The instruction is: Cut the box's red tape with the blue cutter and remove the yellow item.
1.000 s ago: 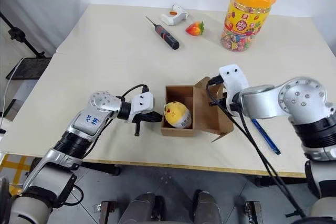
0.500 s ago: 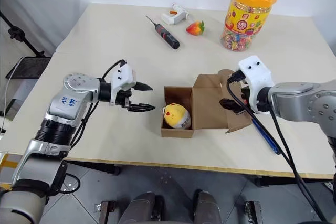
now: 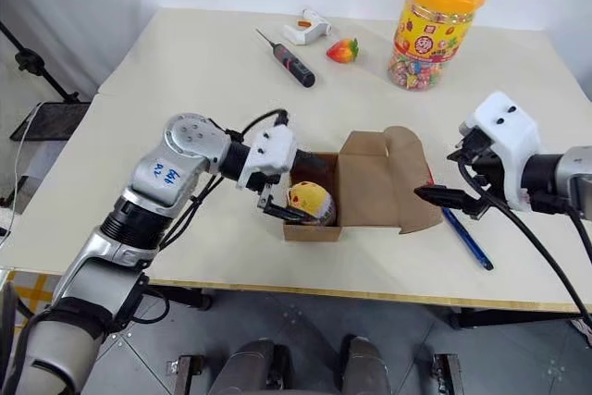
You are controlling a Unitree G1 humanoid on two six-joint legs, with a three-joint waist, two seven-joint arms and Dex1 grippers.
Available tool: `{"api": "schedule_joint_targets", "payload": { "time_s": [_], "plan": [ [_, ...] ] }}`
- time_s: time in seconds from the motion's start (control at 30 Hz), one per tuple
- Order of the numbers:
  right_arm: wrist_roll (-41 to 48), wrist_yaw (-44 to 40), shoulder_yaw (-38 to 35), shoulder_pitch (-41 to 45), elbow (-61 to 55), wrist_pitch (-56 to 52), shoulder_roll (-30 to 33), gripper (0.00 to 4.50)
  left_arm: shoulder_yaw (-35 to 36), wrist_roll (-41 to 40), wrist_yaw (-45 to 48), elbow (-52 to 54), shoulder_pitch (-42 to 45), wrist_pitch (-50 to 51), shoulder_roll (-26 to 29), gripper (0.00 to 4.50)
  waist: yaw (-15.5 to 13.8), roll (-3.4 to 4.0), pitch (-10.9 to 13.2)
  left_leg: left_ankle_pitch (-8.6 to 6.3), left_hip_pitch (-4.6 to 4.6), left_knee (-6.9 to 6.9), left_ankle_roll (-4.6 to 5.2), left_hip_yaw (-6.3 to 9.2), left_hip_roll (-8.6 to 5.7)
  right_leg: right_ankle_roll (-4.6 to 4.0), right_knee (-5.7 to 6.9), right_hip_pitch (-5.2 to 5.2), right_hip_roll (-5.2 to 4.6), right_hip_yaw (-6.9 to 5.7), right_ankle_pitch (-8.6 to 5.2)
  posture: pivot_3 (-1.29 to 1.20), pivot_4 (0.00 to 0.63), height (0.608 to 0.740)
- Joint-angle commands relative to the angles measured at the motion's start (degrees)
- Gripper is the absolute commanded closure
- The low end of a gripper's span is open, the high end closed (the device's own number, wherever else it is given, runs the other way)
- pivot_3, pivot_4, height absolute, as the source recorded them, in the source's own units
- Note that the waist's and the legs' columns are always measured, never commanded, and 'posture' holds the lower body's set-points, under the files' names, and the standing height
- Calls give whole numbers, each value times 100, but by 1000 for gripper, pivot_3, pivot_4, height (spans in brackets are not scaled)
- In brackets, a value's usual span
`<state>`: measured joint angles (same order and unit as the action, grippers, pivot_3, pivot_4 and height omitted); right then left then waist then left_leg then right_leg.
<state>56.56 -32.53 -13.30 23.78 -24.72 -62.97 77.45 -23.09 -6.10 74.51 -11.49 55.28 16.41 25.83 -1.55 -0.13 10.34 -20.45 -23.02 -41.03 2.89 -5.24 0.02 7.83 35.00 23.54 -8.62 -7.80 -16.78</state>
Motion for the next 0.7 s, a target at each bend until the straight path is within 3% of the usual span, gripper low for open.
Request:
{"api": "schedule_joint_targets", "payload": {
  "time_s": [0.03, 0.07, 0.17, 0.6, 0.7],
  "plan": [
    [59, 339, -629, -288, -498, -246, -338, 0, -573, 876, -161, -950, 476, -694, -185, 19, -20, -1, 1, 0, 0, 0, 0, 0, -1, 0, 0, -1, 0, -1, 0, 0, 150, 740],
    [84, 438, -757, -406, -628, -358, -426, 0, -670, 1040, -206, -1240, 602, -825, -232, 19, -49, -1, 0, 0, -2, -5, 0, -1, -2, 0, 2, -2, 0, -1, 0, 0, 150, 740],
    [124, 606, -1057, -616, -890, -579, -608, 0, -752, 1229, -223, -1779, 833, -1135, -274, 592, -141, 0, -1, 2, 0, -18, 5, 0, -7, 9, -1, -12, -5, 4, 10, 0, 150, 740],
    [151, 629, -1218, -585, -1095, -773, -878, 0, -263, 843, -93, -2032, 978, -950, -454, 4287, -108, 0, 0, 14, 54, -13, 24, -4, 1, -2, -22, -63, -9, 24, 46, 0, 150, 740],
    [77, 552, -1078, -436, -999, -712, -824, 0, -5, 714, -221, -2037, 1089, -772, -545, 4478, -109, 0, 0, 13, 48, -9, 25, -4, -2, -1, -26, -59, -8, 21, 46, 0, 150, 740]
  ]
}}
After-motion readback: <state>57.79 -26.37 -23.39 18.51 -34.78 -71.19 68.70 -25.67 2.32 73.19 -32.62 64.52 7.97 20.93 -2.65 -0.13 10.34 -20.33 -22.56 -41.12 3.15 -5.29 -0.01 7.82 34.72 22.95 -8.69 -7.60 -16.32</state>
